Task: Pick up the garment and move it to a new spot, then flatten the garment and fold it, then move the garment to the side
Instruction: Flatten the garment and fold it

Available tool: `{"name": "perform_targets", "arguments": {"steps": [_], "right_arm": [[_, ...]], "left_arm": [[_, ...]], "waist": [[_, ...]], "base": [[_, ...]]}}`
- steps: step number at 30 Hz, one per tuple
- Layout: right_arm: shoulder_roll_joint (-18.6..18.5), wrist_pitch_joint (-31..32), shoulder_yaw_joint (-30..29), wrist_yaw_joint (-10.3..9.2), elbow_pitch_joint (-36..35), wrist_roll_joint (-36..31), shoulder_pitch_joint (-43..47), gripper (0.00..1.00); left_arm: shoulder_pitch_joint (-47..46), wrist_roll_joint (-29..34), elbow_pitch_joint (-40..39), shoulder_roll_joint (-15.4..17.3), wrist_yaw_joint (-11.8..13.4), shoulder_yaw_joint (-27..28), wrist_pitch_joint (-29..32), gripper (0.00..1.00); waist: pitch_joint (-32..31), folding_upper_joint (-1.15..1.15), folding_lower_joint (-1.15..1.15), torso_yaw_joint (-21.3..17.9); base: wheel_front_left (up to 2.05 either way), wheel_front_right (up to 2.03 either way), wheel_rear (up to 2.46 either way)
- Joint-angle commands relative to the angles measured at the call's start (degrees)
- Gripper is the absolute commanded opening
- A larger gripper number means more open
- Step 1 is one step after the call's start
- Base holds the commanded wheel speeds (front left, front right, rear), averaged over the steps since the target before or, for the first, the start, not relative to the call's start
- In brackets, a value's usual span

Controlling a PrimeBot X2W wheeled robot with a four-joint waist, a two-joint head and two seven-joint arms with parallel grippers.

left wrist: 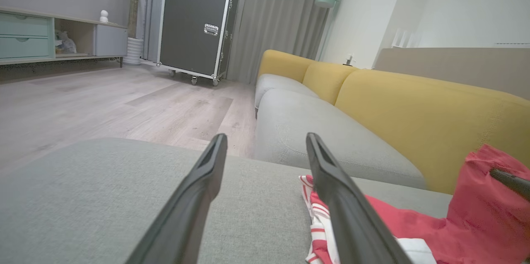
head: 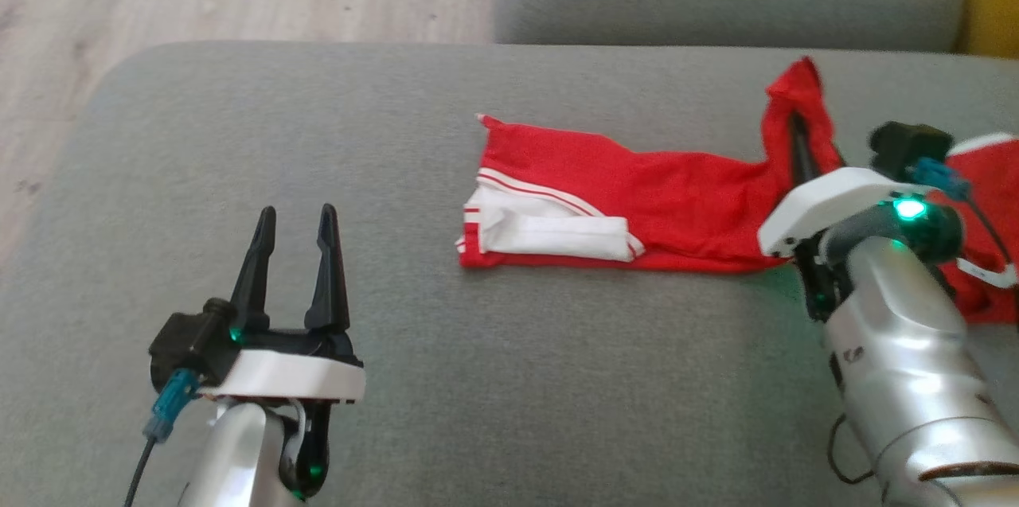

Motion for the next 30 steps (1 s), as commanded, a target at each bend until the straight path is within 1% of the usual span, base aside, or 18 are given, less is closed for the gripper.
{"name": "perform_targets", "arguments": {"steps": [1, 2, 6, 7, 10, 13, 16, 20, 27, 28, 29, 30], "right_arm": [[1.3, 0.3, 3.7, -0.04, -2.5, 1.6, -1.5, 0.00], [1.5, 0.9, 6.6, -0.04, -3.1, 3.4, -1.6, 0.00], [1.6, 2.8, 16.9, -0.04, -6.6, 12.2, -0.7, 0.00], [1.6, 2.8, 16.9, -0.04, -6.6, 12.2, -0.7, 0.00], [1.6, 3.6, 23.0, -0.04, -8.6, 17.2, -0.1, 0.00], [1.6, 3.9, 27.5, -0.04, -9.3, 21.3, 0.1, 0.00], [1.6, 3.5, 30.9, -0.04, -8.6, 24.1, -0.2, 0.00], [1.6, 3.0, 33.9, -0.04, -6.5, 27.6, -1.2, 0.00], [1.6, 1.2, 36.8, -0.04, -1.0, 31.0, -4.3, 0.00], [1.6, 0.8, 37.2, -0.04, 0.0, 30.7, -4.7, 0.49], [1.6, 0.7, 38.0, -0.04, -0.1, 31.3, -4.7, 1.00], [1.6, 0.8, 39.1, -0.04, -0.8, 32.2, -4.6, 1.00]], "left_arm": [[-1.5, 0.5, -1.9, 0.5, -0.3, 1.5, -0.3, 1.00], [-1.4, 0.5, -1.9, 0.5, -0.3, 1.1, -0.3, 1.00], [-1.4, 0.3, -1.5, 0.6, -0.3, 0.4, -0.3, 1.00], [-1.4, 0.3, -1.5, 0.6, -0.3, 0.4, -0.3, 1.00], [-1.5, 0.2, -1.3, 0.6, -0.3, 0.1, -0.3, 1.00], [-1.8, -0.1, -1.3, 0.6, -0.3, -0.5, -0.3, 1.00], [-2.1, -0.6, -1.3, 0.5, -0.3, -1.7, -0.3, 1.00], [-2.8, -1.3, -1.2, 0.5, -0.3, -2.7, -0.3, 1.00], [-4.0, -2.7, -1.5, 0.5, -0.3, -4.0, -0.3, 1.00], [-4.1, -2.8, -1.5, 0.5, -0.3, -4.1, -0.3, 1.00], [-4.3, -2.9, -1.5, 0.5, -0.3, -4.2, -0.3, 1.00], [-4.5, -3.0, -1.5, 0.5, -0.3, -4.2, -0.3, 1.00]], "waist": [[-1.1, 0.00, 0.01, 2.0], [-1.2, 0.00, 0.01, 3.2], [-1.1, 0.00, 0.01, 5.7], [-1.1, 0.00, 0.01, 5.7], [-0.6, 0.00, 0.01, 7.3], [0.1, 0.00, 0.01, 9.1], [0.9, 0.00, 0.01, 11.0], [2.3, 0.00, 0.01, 13.2], [5.3, 0.00, 0.01, 15.5], [5.6, 0.00, 0.01, 15.6], [5.8, 0.00, 0.01, 15.7], [6.1, 0.00, 0.01, 15.8]], "base": [[0.00, 0.00, 0.00], [0.00, 0.00, 0.00], [0.00, 0.00, 0.00], [0.00, 0.00, 0.00], [0.00, 0.00, 0.00], [0.00, 0.00, 0.00], [0.00, 0.00, 0.00], [0.00, 0.00, 0.00], [0.00, 0.00, 0.00], [0.00, 0.00, 0.00], [0.00, 0.00, 0.00], [0.00, 0.00, 0.00]]}}
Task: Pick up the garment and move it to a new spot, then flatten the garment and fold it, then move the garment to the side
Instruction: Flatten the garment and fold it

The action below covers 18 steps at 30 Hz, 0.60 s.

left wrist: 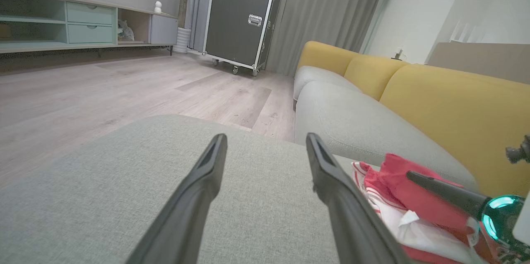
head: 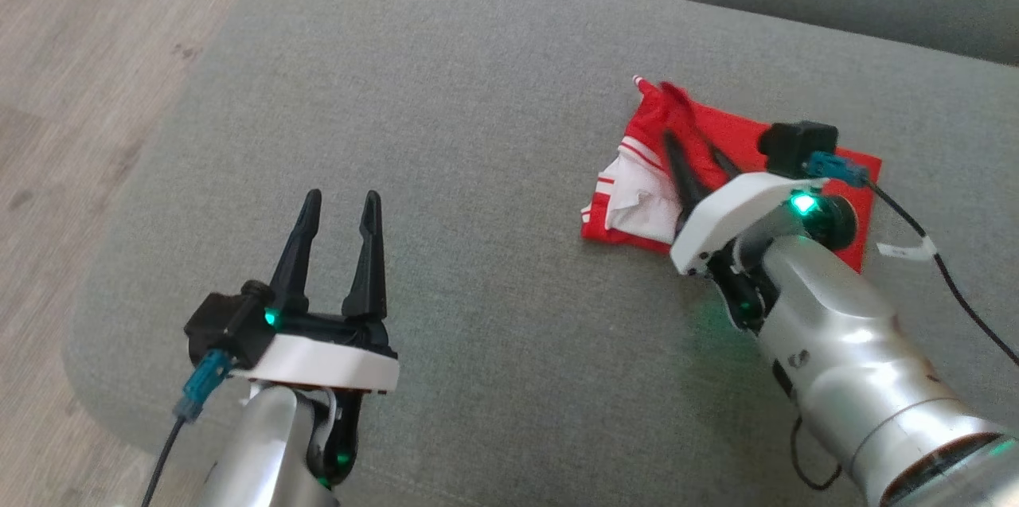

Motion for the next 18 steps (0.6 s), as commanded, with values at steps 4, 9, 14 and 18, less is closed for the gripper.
{"name": "perform_targets", "arguments": {"steps": [4, 9, 14, 18], "right_arm": [[1.3, -1.0, 5.2, -0.04, -6.3, 4.5, -1.0, 1.00], [1.3, -2.2, 8.6, -0.04, -9.3, 7.9, -2.4, 1.00], [1.3, -2.8, 6.2, -0.04, -9.7, 5.6, -4.6, 1.00], [1.0, -2.9, -1.3, -0.04, -10.9, -2.8, -4.0, 1.00]], "left_arm": [[-2.7, -0.2, -1.5, 0.5, 0.3, 2.0, -0.3, 1.00], [-2.9, 0.3, -1.6, 0.5, 0.3, 2.9, -0.3, 1.00], [-2.6, 0.5, -2.1, 0.5, 0.2, 3.9, -0.3, 1.00], [-2.1, 0.9, -2.7, 0.5, 0.2, 4.9, -0.3, 1.00]], "waist": [[0.6, 0.00, -0.01, -0.7], [-0.4, 0.00, -0.01, -3.5], [-2.2, 0.00, -0.01, -7.1], [-3.4, 0.00, -0.01, -10.3]], "base": [[0.00, 0.00, 0.00], [0.00, 0.00, 0.00], [0.00, 0.00, 0.00], [0.00, 0.00, 0.00]]}}
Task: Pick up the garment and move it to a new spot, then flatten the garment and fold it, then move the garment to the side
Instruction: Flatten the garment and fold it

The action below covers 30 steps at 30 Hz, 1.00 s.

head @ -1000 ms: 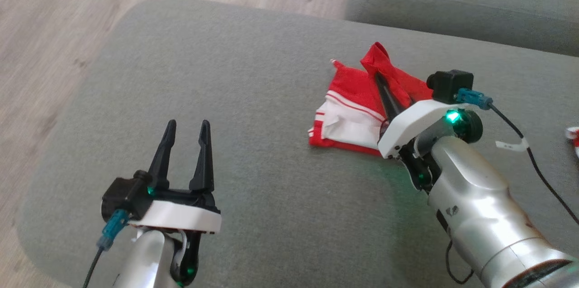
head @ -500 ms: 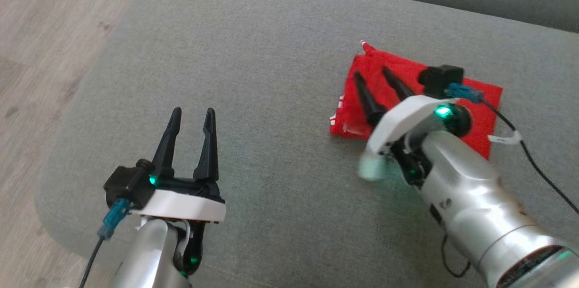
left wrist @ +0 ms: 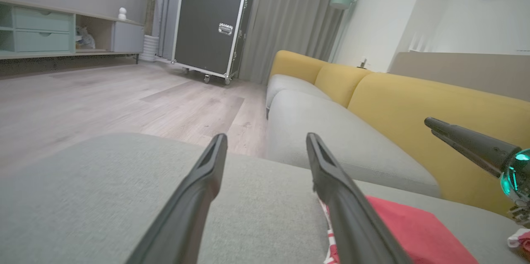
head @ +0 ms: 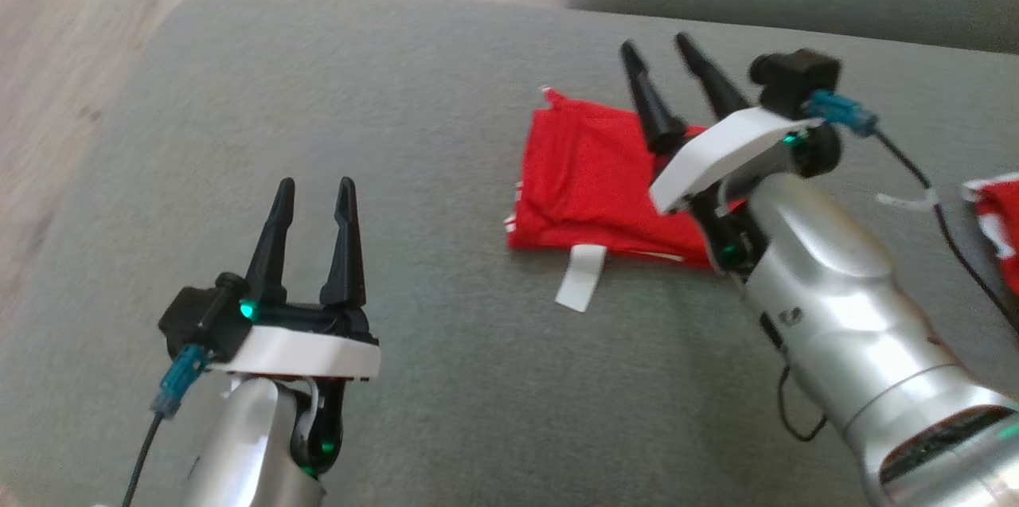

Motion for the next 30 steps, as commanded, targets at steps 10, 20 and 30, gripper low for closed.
{"name": "perform_targets", "arguments": {"steps": [10, 20, 30], "right_arm": [[-3.9, -0.7, -19.3, -0.04, -11.8, -23.0, 9.0, 1.00], [-1.5, -0.7, -33.5, -0.04, -24.2, -34.6, 23.5, 1.00], [1.0, -0.7, -35.2, -0.04, -28.5, -36.4, 29.1, 1.00]], "left_arm": [[-0.6, 1.1, -3.1, 0.5, 0.1, 4.5, -0.3, 1.00], [0.6, 2.0, -2.1, 0.5, 0.1, 5.7, -0.3, 1.00], [1.1, 2.7, -1.5, 0.5, 0.1, 6.1, -0.3, 1.00]], "waist": [[-3.1, 0.00, 0.00, -8.9], [-3.3, 0.00, 0.00, -13.4], [-2.3, 0.00, 0.00, -15.8]], "base": [[0.00, 0.00, 0.00], [0.00, 0.00, 0.00], [0.00, 0.00, 0.00]]}}
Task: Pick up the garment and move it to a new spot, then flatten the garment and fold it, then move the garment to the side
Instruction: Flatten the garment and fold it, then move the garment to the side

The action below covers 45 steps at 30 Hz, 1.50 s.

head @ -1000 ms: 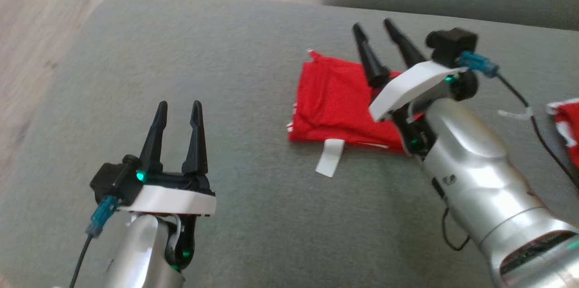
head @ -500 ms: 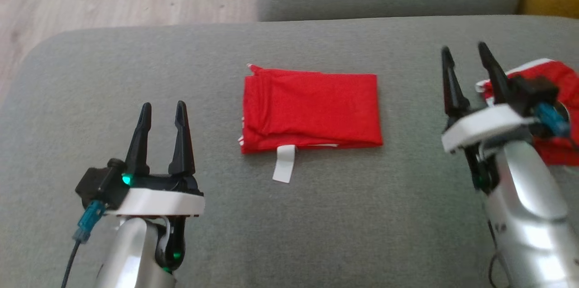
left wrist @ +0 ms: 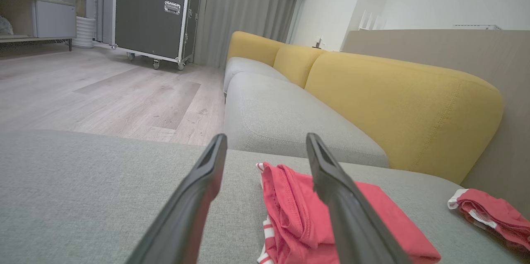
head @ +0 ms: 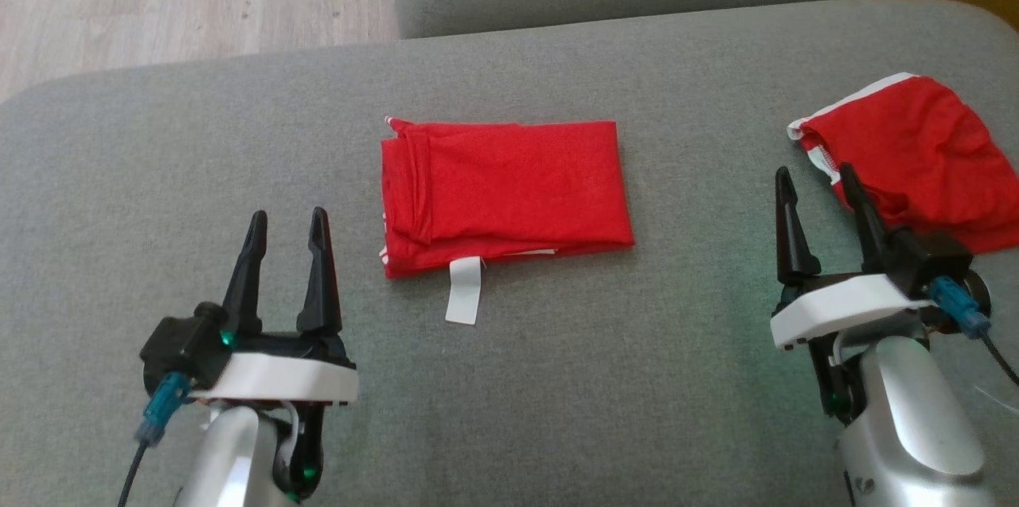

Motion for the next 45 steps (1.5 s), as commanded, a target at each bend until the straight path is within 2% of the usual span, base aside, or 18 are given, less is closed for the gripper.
{"name": "perform_targets", "arguments": {"steps": [1, 6, 11, 17, 24, 32, 40, 41, 42, 43, 45], "right_arm": [[0.5, -0.6, 1.6, -0.04, -2.1, -0.5, -1.6, 1.00], [0.5, -0.6, 2.0, -0.04, -1.3, 0.0, -3.0, 1.00], [0.6, 0.1, 3.3, -0.04, 2.5, -0.4, -6.8, 1.00], [0.6, 3.3, 5.6, -0.04, 9.9, 2.2, -12.1, 1.00], [0.6, 6.0, 7.2, -0.04, 22.1, 6.1, -17.6, 1.00], [0.6, 7.6, 14.0, -0.04, 31.8, 13.1, -21.1, 1.00], [0.6, 8.4, 20.8, -0.04, 36.4, 15.9, -23.5, 1.00], [0.6, 8.5, 21.4, -0.04, 36.9, 16.1, -23.8, 0.85], [0.6, 8.4, 22.0, -0.04, 37.3, 16.2, -24.0, 0.35], [0.6, 8.2, 22.7, -0.04, 37.5, 16.3, -24.2, 0.00], [0.6, 7.3, 23.4, -0.04, 38.1, 16.2, -24.8, 0.00]], "left_arm": [[-2.3, 0.2, -1.7, 0.5, 0.1, 2.0, -0.3, 1.00], [-3.0, 0.1, -1.8, 0.5, 0.1, 1.1, -0.3, 1.00], [-3.7, 0.1, -2.0, 0.5, 0.1, 0.0, -0.3, 1.00], [-5.0, 0.0, -1.8, 0.5, 0.1, -1.4, -0.3, 1.00], [-6.0, -0.4, -1.3, 0.5, 0.1, -3.0, -0.3, 1.00], [-6.3, -0.6, -1.0, 0.5, 0.1, -3.6, -0.3, 1.00], [-6.7, -1.1, -1.2, 0.5, 0.1, -3.9, -0.3, 1.00], [-6.7, -1.1, -1.2, 0.5, 0.1, -4.0, -0.3, 1.00], [-6.8, -1.2, -1.1, 0.5, 0.1, -4.1, -0.3, 1.00], [-6.8, -1.2, -1.0, 0.5, 0.1, -4.1, -0.3, 1.00], [-6.7, -1.2, -0.9, 0.5, 0.1, -3.9, -0.3, 1.00]], "waist": [[0.2, 0.00, 0.00, 0.0], [0.9, 0.00, 0.00, 0.8], [2.2, 0.00, 0.00, 2.7], [4.2, 0.00, 0.00, 5.6], [5.5, 0.00, 0.00, 8.8], [6.2, 0.00, 0.00, 10.8], [7.0, 0.00, 0.00, 11.6], [7.1, 0.00, 0.00, 11.6], [7.0, 0.00, 0.00, 11.7], [7.0, 0.00, 0.00, 11.7], [6.6, 0.00, 0.00, 11.5]], "base": [[0.00, 0.00, 0.00], [0.00, 0.00, 0.00], [0.00, 0.00, 0.00], [0.00, 0.00, 0.00], [0.00, 0.00, 0.00], [0.00, 0.00, 0.00], [0.00, 0.00, 0.00], [0.00, 0.00, 0.00], [0.00, 0.00, 0.00], [0.00, 0.00, 0.00], [0.00, 0.00, 0.00]]}}
